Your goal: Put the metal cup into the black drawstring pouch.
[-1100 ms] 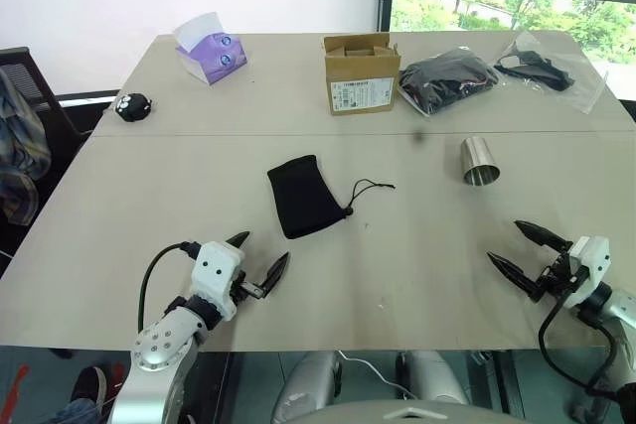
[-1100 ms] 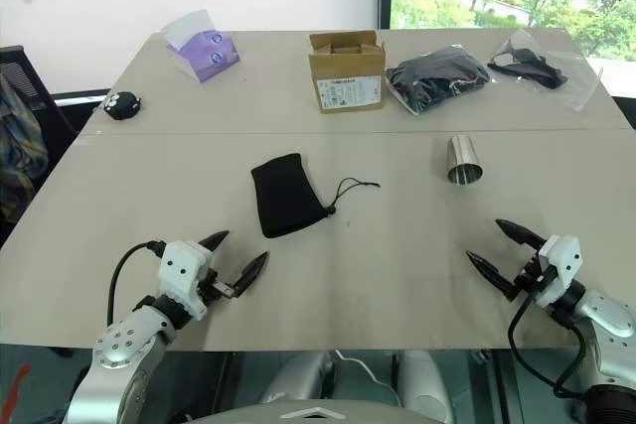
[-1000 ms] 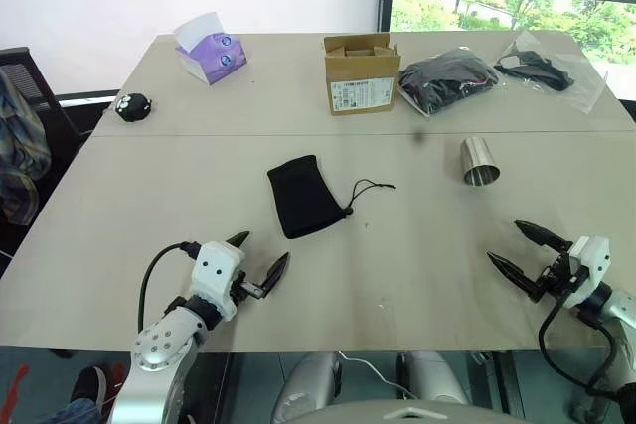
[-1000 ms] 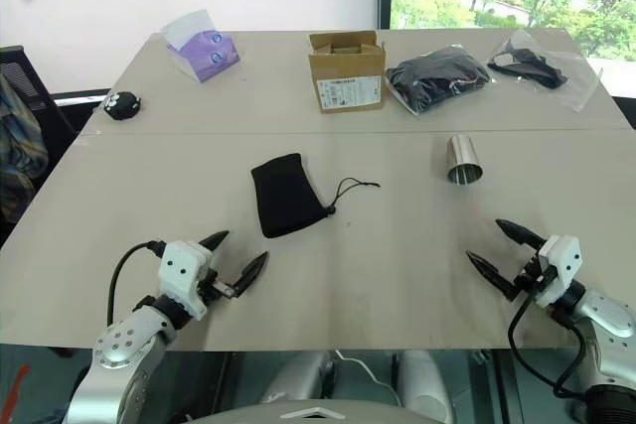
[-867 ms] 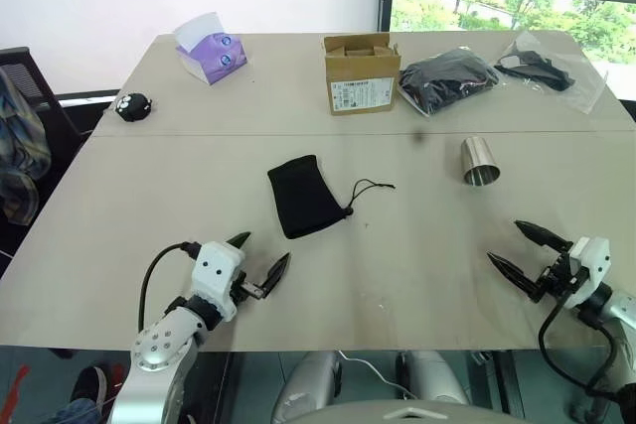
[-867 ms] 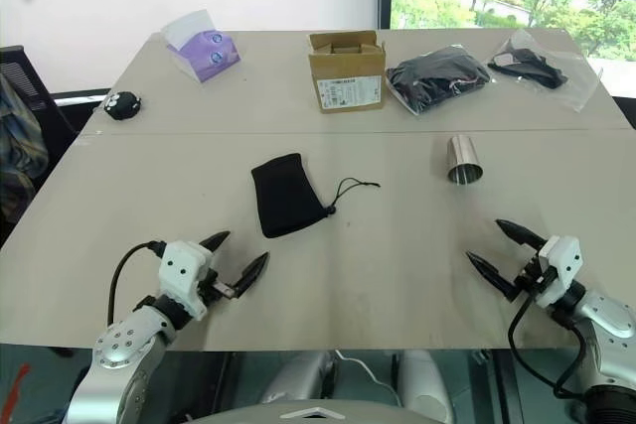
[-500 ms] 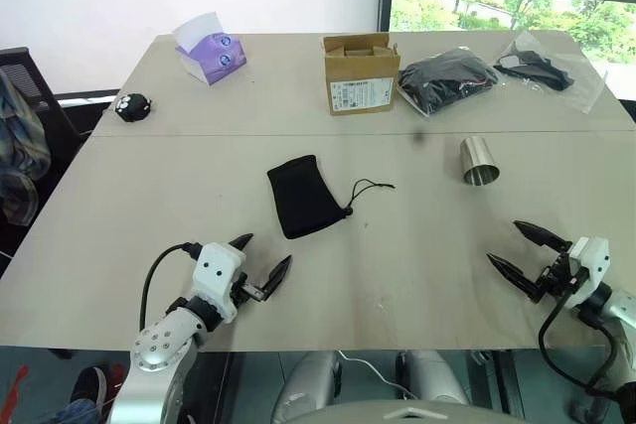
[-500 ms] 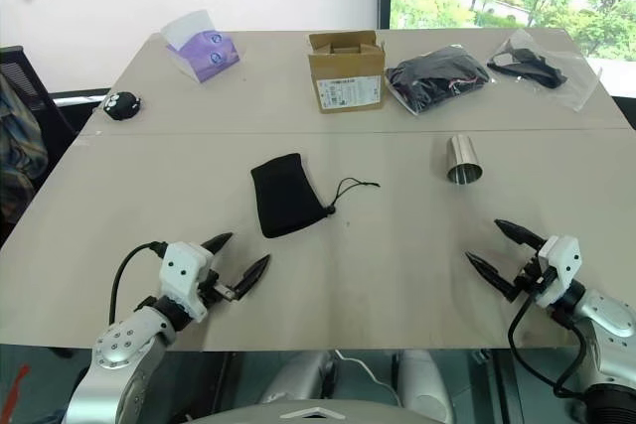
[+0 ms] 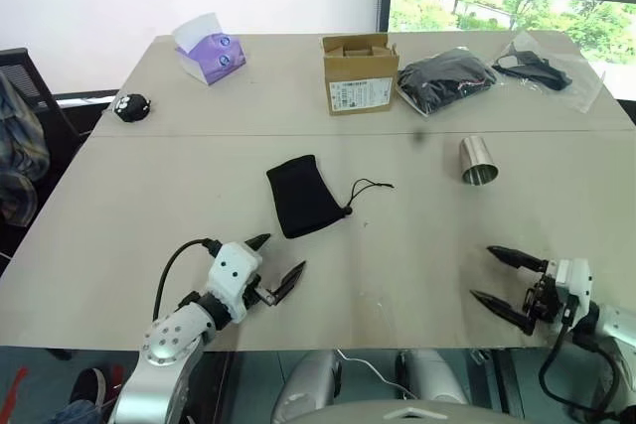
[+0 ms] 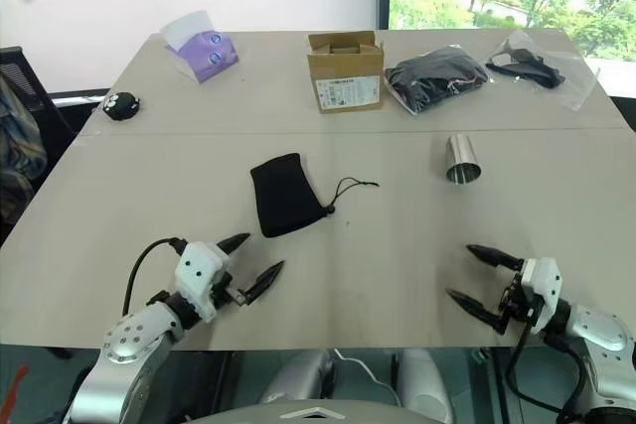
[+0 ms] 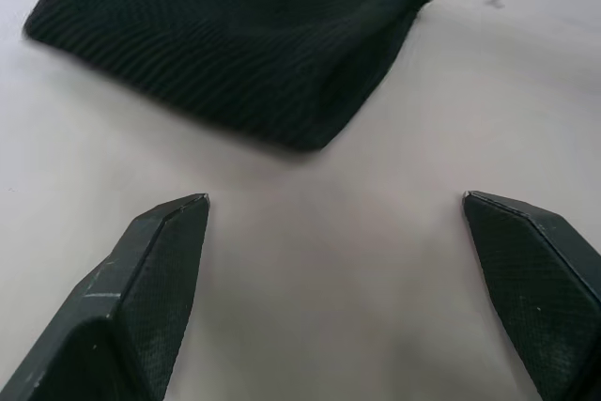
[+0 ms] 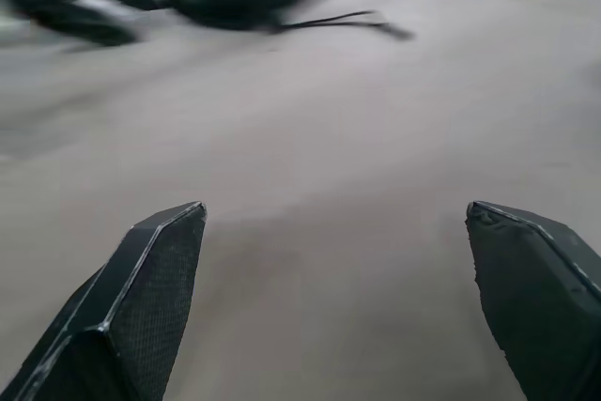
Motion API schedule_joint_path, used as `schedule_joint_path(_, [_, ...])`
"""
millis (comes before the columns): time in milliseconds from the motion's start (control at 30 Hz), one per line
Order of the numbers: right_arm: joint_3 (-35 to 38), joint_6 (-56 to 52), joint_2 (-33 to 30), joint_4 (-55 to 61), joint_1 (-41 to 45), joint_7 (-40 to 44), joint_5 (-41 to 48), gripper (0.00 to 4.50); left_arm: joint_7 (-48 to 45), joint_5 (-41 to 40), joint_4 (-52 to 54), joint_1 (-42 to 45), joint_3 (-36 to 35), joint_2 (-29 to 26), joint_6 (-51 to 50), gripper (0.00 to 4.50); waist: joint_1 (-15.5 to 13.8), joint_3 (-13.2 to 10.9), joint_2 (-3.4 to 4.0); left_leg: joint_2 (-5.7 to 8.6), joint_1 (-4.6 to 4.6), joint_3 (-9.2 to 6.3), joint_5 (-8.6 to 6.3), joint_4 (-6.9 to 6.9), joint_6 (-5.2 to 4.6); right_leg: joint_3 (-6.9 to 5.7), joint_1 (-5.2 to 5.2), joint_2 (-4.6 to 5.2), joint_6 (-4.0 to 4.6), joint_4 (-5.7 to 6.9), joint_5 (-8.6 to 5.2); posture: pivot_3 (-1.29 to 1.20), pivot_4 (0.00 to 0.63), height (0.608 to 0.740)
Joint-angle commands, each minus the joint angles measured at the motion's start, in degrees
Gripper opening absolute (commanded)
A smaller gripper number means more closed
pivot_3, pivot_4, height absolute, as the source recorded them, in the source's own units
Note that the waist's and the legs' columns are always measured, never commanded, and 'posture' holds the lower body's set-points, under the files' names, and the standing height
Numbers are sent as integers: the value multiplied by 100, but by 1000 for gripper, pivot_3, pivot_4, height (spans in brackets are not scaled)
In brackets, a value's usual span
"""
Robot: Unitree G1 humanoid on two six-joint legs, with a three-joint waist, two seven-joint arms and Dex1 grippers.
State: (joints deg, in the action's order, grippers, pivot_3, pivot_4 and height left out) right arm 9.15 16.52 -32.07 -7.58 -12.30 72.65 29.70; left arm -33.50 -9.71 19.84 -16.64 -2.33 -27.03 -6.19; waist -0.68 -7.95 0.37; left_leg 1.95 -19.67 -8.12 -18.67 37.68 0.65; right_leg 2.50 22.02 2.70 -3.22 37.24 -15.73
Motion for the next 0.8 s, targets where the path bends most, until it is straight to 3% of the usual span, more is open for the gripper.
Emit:
schedule_joint_path(33, [-177,-117,99,408,-85,-64,-14,4500,95,226,394,323,104,-104,-89,4472,2,-1,-2,0,0,0,0,4,0,0,0,-1,0,4,0,0,150,740])
schedule_joint_path(233, [-299,-468,163,947,-270,-58,245,4500,529,281,576,585,166,204,-434,4472,14,-4,2,1,-1,7,-1,31,0,9,3,-2,-1,31,-1,0,150,740])
schedule_joint_path(600, [-249,-389,359,1026,-249,-336,168,4500,1423,1296,609,574,335,526,184,4472,3,-7,0,4,-5,5,-1,51,-1,7,5,-3,-1,46,-1,0,150,740])
schedule_joint_path(800, [-224,-369,384,1015,-272,-418,174,4500,1744,1669,716,162,364,702,323,4472,8,-8,-1,4,-6,5,-1,51,-1,9,5,-2,-1,45,-1,0,150,740])
